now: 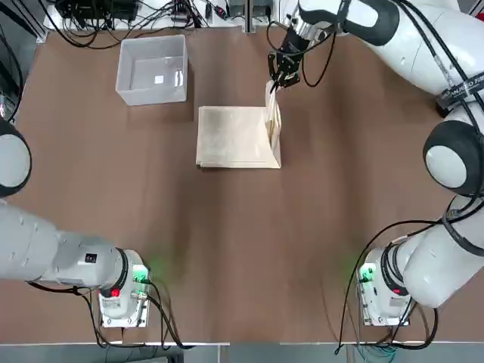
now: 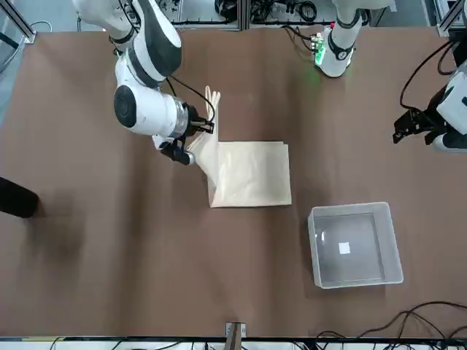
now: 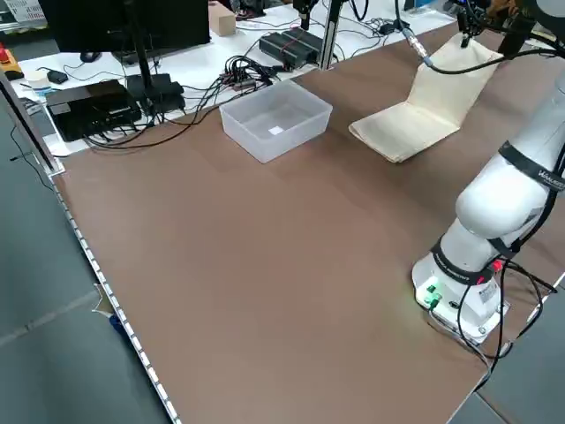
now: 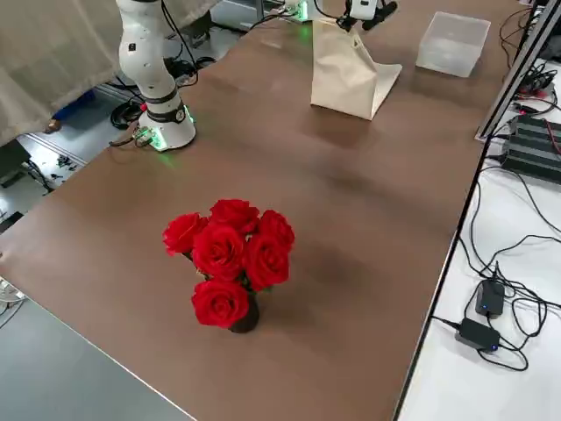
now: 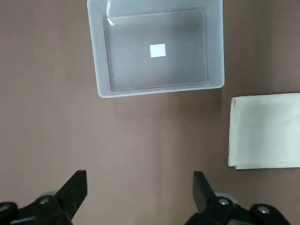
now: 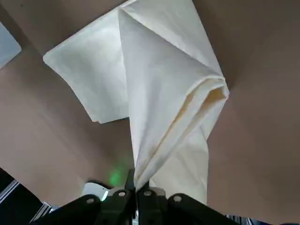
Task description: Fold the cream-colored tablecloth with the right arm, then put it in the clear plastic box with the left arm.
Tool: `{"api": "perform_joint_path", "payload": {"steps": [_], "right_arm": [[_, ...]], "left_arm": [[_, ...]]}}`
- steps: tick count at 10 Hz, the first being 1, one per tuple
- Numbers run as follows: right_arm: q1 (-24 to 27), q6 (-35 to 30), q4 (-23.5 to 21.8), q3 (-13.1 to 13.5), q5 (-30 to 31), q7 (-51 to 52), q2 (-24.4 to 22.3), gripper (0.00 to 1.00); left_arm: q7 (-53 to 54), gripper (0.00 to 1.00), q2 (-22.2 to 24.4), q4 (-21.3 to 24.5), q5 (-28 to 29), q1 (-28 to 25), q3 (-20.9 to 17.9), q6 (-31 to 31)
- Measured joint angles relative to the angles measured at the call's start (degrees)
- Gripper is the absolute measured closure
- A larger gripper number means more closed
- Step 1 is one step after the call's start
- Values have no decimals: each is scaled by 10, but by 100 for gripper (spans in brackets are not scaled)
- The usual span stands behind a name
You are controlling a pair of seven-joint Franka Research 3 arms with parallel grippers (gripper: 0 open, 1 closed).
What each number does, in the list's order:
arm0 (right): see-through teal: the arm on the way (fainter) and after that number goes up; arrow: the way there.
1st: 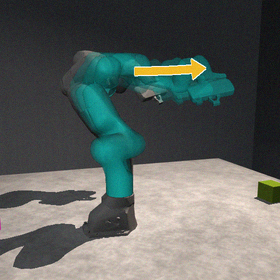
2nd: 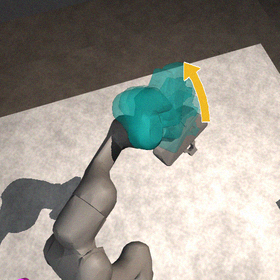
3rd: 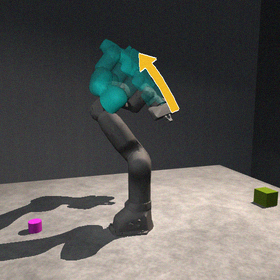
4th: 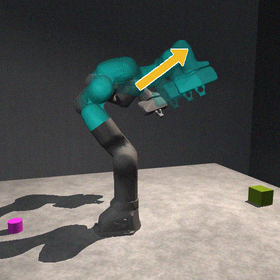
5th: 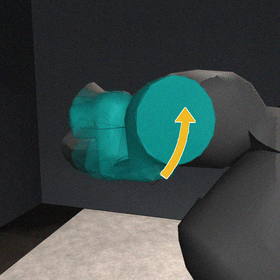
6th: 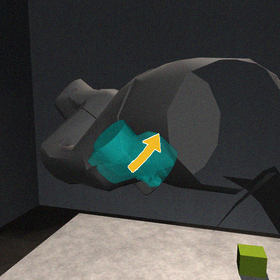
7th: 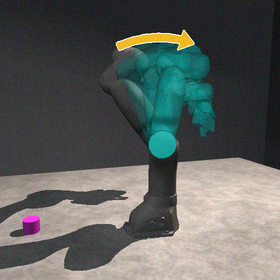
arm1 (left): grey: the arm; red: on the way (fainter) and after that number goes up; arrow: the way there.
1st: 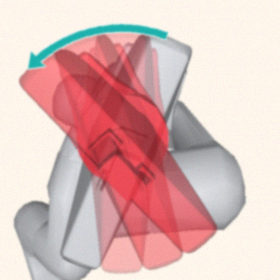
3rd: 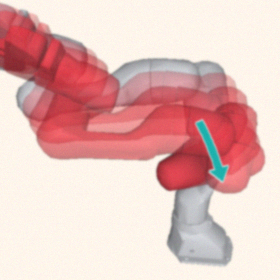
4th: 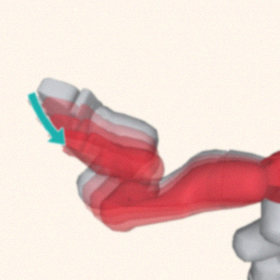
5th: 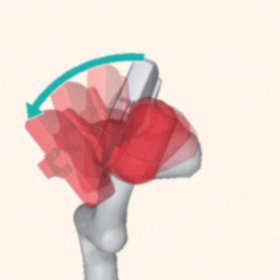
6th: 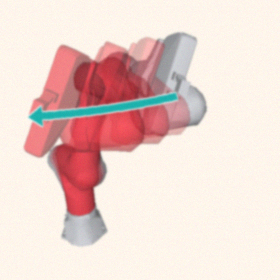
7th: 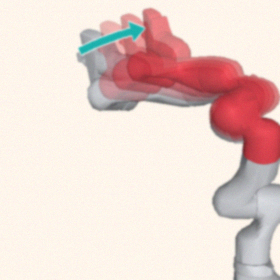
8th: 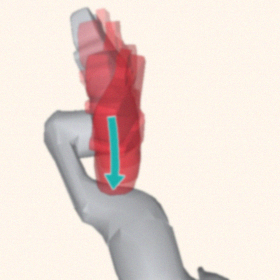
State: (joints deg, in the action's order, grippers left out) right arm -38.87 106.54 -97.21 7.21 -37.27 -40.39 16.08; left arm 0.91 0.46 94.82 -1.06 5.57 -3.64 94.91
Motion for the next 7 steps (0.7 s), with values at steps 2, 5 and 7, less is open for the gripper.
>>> {"api": "perform_joint_path", "payload": {"steps": [2,5,7], "right_arm": [[-21,40,-1,0,-2,-2,22,96],[-47,94,-1,0,-4,-10,52,96],[-57,122,-1,0,-5,-11,66,96]], "left_arm": [[0,0,0,0,0,0,0,1],[0,0,0,-1,0,0,0,6],[-1,0,0,-1,0,0,0,11]]}}
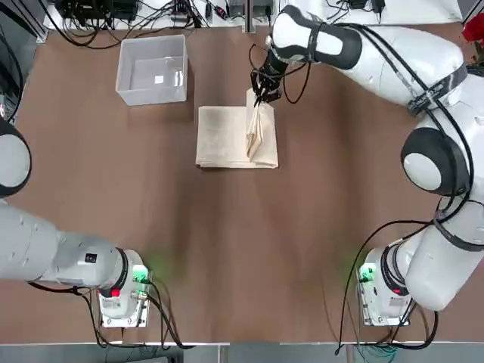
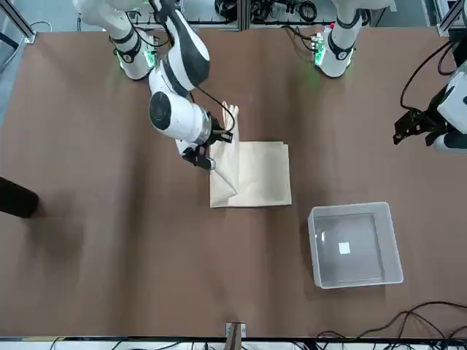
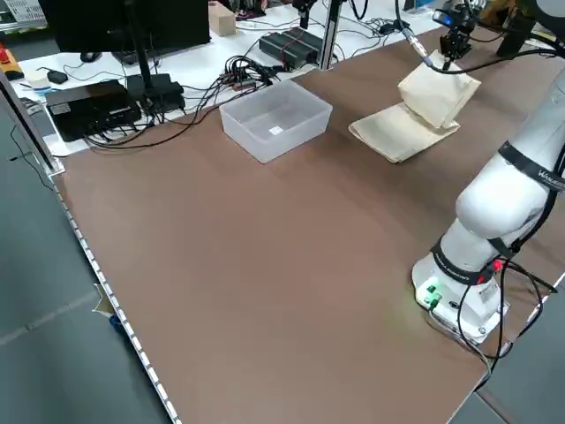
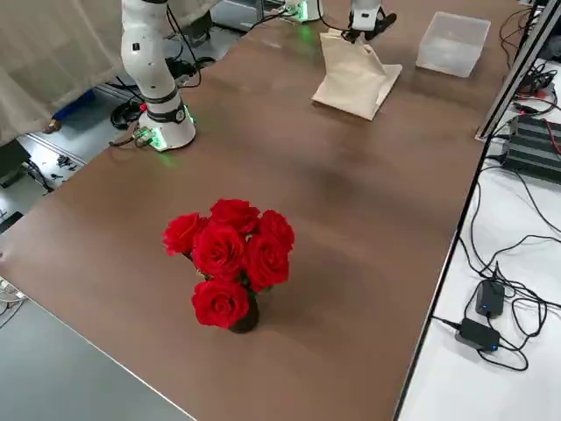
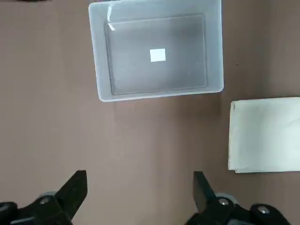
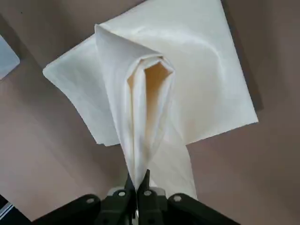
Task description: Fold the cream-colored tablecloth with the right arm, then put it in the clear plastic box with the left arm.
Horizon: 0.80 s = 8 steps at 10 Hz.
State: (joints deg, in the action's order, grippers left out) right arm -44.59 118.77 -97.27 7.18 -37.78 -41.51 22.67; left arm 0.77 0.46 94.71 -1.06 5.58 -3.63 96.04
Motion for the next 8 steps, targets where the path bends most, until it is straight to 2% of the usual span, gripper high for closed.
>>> {"api": "perform_joint_path", "payload": {"steps": [4,8], "right_arm": [[-9,11,13,0,-17,0,23,96],[-41,16,22,0,-17,0,54,96]], "left_arm": [[0,0,0,0,-8,-4,0,18],[0,0,0,-1,-16,-5,-1,20]]}}
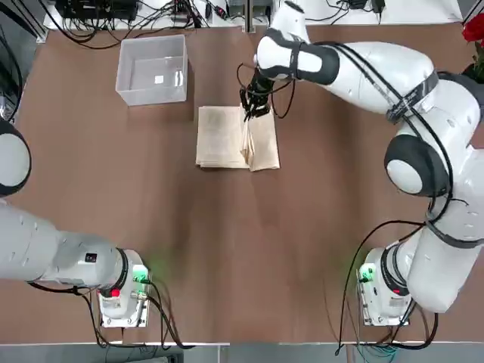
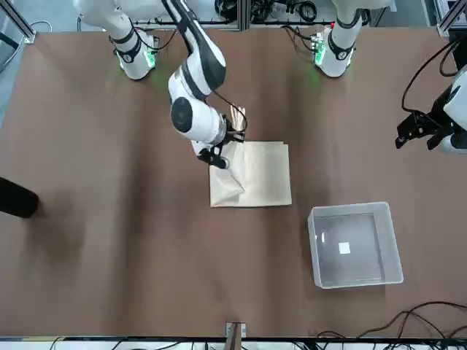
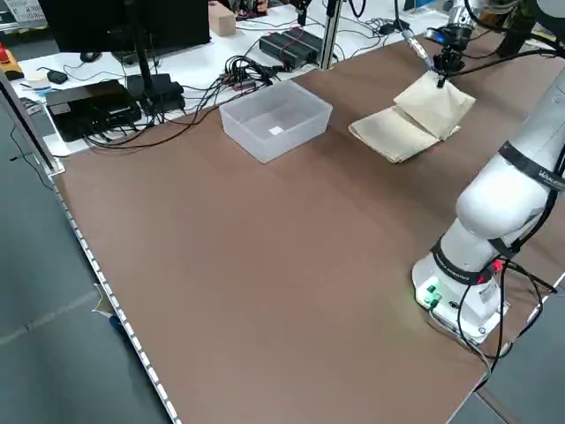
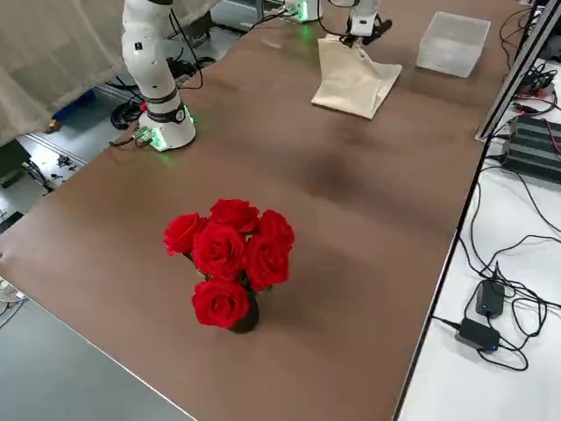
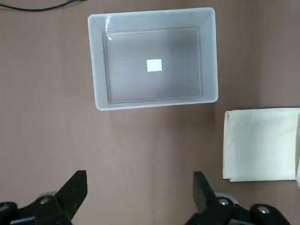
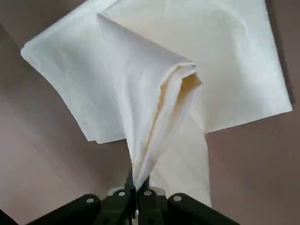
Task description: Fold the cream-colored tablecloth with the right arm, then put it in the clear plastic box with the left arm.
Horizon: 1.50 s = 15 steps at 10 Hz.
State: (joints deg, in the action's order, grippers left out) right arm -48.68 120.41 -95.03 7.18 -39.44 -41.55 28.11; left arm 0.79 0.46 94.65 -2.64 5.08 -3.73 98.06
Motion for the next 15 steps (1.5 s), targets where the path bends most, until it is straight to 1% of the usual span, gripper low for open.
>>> {"api": "perform_joint_path", "payload": {"steps": [2,6,9,12,15], "right_arm": [[-3,3,9,1,0,0,14,96],[-3,3,24,3,0,0,26,96],[-2,3,26,6,0,0,32,96],[5,3,38,10,0,0,39,96],[22,2,55,11,0,0,42,96]], "left_arm": [[0,0,0,0,0,0,0,0],[0,0,1,4,2,1,1,6],[0,0,7,7,9,5,0,8],[2,0,10,11,10,9,-2,5],[3,0,10,11,10,8,-4,1]]}}
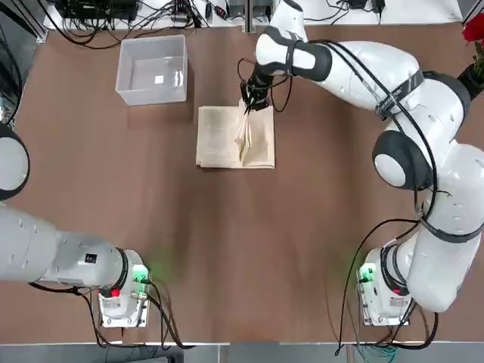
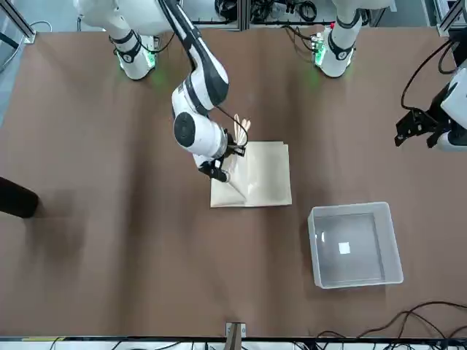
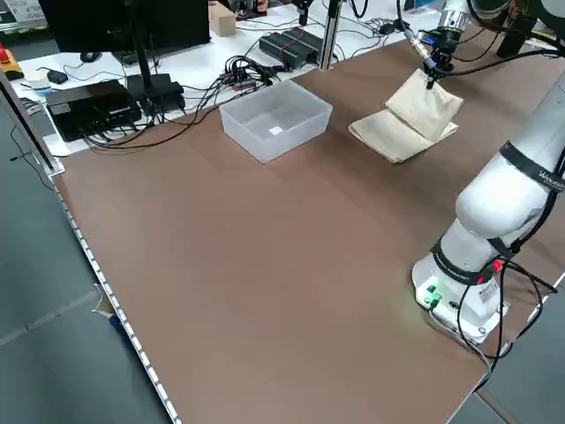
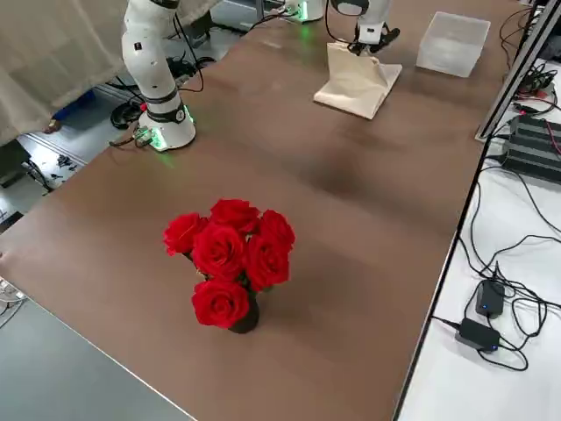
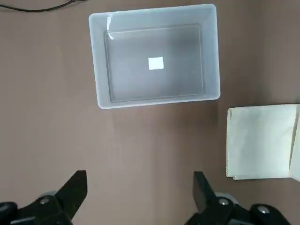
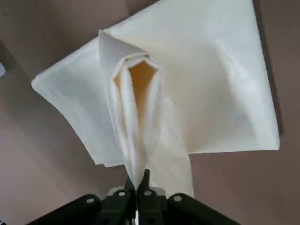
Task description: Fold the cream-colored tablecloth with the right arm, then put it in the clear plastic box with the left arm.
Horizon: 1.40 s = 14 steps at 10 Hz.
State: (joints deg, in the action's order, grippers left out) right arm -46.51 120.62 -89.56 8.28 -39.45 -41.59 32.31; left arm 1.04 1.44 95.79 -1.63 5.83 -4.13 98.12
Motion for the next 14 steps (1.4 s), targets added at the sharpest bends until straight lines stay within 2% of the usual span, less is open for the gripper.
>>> {"api": "perform_joint_path", "payload": {"steps": [8,12,14], "right_arm": [[-2,-1,12,-3,0,0,23,96],[-10,-1,17,-5,0,0,26,82],[-22,22,21,-7,0,-5,27,75]], "left_arm": [[-1,0,0,2,2,-1,0,0],[-1,0,-2,3,2,-2,0,0],[-1,0,-3,4,2,-1,0,-1]]}}
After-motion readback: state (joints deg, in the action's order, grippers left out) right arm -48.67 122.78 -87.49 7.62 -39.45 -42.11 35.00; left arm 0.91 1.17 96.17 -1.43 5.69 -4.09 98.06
